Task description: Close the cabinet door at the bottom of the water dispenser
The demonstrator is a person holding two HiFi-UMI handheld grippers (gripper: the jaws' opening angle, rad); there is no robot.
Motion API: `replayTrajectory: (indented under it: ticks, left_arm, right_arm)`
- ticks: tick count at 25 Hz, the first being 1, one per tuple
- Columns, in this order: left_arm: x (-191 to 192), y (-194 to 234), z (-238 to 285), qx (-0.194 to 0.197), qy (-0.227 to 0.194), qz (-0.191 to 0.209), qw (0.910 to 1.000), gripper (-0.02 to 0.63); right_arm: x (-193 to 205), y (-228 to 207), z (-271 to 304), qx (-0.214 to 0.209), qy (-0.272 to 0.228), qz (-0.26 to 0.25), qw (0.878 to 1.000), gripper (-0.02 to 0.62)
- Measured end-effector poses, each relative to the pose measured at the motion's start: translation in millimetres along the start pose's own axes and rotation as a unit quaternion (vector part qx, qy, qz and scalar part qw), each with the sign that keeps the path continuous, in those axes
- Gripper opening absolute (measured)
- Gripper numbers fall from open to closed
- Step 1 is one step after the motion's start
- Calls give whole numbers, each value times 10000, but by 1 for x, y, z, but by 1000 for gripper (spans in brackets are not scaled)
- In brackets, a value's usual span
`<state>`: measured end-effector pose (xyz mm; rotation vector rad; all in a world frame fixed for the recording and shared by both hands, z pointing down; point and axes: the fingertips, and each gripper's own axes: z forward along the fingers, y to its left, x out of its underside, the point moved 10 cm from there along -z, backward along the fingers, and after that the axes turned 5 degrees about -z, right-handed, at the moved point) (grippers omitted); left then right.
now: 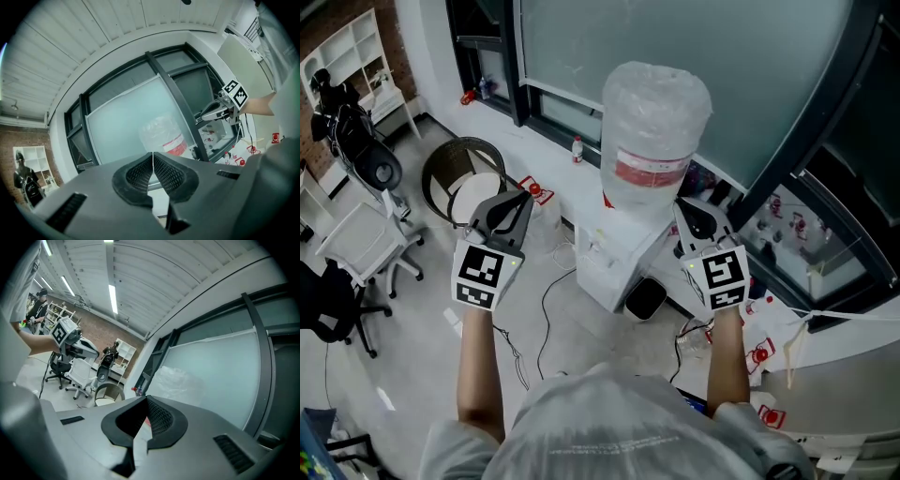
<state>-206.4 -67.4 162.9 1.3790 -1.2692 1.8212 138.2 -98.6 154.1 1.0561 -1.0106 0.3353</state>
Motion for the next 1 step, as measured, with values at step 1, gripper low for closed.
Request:
replayTrajectory:
  ticks: [1]
  left_arm:
    - [1, 1, 0, -2, 6, -6, 10000, 25]
  right_arm:
    - [0, 0, 0, 18, 0, 7, 10000, 28]
